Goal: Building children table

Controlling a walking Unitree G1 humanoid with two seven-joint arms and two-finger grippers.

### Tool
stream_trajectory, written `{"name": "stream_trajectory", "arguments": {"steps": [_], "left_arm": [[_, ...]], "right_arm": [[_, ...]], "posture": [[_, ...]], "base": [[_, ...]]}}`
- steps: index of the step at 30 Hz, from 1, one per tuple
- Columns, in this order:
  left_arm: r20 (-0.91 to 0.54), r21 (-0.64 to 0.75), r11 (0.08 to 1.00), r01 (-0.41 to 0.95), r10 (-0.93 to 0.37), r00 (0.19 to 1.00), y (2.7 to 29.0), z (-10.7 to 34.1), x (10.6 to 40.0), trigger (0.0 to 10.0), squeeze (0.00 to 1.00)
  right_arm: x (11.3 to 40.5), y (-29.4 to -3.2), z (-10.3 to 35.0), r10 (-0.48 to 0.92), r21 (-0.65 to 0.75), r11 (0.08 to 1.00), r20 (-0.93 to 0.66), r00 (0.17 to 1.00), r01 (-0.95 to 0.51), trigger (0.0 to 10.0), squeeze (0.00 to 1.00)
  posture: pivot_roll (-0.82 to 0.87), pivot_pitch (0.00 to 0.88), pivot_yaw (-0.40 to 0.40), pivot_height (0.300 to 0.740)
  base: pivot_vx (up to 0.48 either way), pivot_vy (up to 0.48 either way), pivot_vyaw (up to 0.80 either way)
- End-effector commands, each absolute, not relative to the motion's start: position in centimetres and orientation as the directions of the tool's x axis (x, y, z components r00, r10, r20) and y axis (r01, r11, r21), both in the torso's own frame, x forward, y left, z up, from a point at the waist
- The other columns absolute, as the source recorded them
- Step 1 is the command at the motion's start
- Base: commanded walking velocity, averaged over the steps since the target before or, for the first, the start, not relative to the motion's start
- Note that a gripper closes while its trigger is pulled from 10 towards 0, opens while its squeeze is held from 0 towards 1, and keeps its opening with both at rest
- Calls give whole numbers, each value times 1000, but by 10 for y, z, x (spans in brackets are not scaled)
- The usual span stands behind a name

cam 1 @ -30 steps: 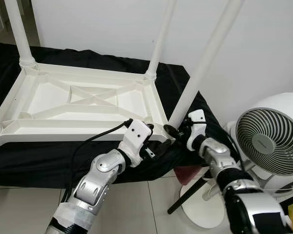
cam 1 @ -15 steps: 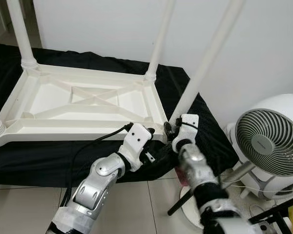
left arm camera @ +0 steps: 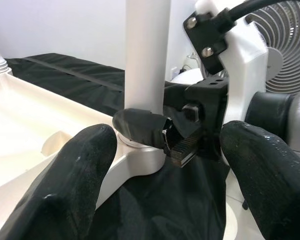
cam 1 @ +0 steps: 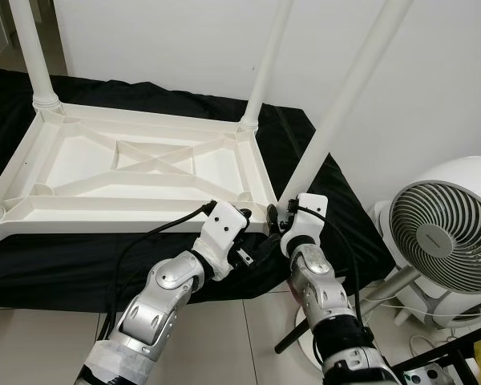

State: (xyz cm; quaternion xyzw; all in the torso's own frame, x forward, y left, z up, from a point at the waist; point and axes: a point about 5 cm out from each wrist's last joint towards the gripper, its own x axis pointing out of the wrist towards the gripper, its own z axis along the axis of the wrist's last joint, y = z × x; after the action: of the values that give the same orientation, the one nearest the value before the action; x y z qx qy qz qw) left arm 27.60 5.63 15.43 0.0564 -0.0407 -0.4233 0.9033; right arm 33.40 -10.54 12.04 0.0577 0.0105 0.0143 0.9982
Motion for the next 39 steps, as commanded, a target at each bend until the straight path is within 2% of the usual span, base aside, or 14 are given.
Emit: {"name": "stream_trajectory", "arguments": {"steps": [1,2,3,4,7,14,20,26,27,28,34,38,39], "left_arm": [[20,124,605,786,-794,608,51,153,272,10000,0],[21,127,613,780,-787,616,52,153,272,10000,0],[21,127,613,780,-787,616,52,153,272,10000,0],[22,129,621,773,-781,624,53,153,273,10000,0],[18,133,622,772,-780,626,53,152,273,10000,0],[13,134,604,785,-794,608,54,153,273,10000,0],[13,138,600,788,-797,604,54,154,273,10000,0],[17,145,603,784,-794,607,53,155,273,10000,0],[18,146,603,784,-794,607,53,156,273,10000,0],[18,147,603,784,-794,608,53,156,273,10000,0],[24,145,615,775,-785,619,55,157,275,10000,0],[26,141,613,777,-787,616,53,158,275,10000,0],[28,138,612,778,-788,615,53,158,275,10000,0]], "right_arm": [[332,-113,120,27,107,994,-10,1000,-26,10000,1000],[328,-120,120,96,88,991,18,995,-97,10000,90],[328,-120,120,96,88,991,18,995,-97,10000,90],[327,-127,116,195,56,979,16,981,-195,10000,0],[330,-141,115,320,-8,948,27,947,-320,10000,0],[347,-154,121,417,5,909,-1,909,-417,10000,0],[360,-149,131,560,-36,827,-32,828,-561,10000,0],[366,-138,127,626,-60,771,-111,772,-634,10000,0],[367,-137,126,623,-73,771,-123,772,-633,4235,0],[367,-137,125,622,-82,770,-130,773,-633,0,0],[363,-135,115,656,-28,745,-153,740,-666,0,0],[363,-140,113,640,-28,758,-155,752,-651,0,0],[364,-142,114,626,-25,772,-145,766,-636,4275,0]], "posture": [[5,0,-202,740],[6,0,-203,740],[6,0,-203,740],[9,0,-203,740],[10,0,-202,740],[8,0,-196,740],[20,0,-197,740],[26,0,-198,740],[37,0,-203,740],[37,0,-203,740],[36,0,-204,740],[25,0,-201,740],[25,0,-201,740]], "base": [[0,0,0],[0,0,0],[0,0,0],[0,0,0],[0,0,0],[0,0,0],[0,0,0],[0,0,0],[0,0,0],[0,0,0],[0,0,0],[0,0,0],[0,0,0]]}}
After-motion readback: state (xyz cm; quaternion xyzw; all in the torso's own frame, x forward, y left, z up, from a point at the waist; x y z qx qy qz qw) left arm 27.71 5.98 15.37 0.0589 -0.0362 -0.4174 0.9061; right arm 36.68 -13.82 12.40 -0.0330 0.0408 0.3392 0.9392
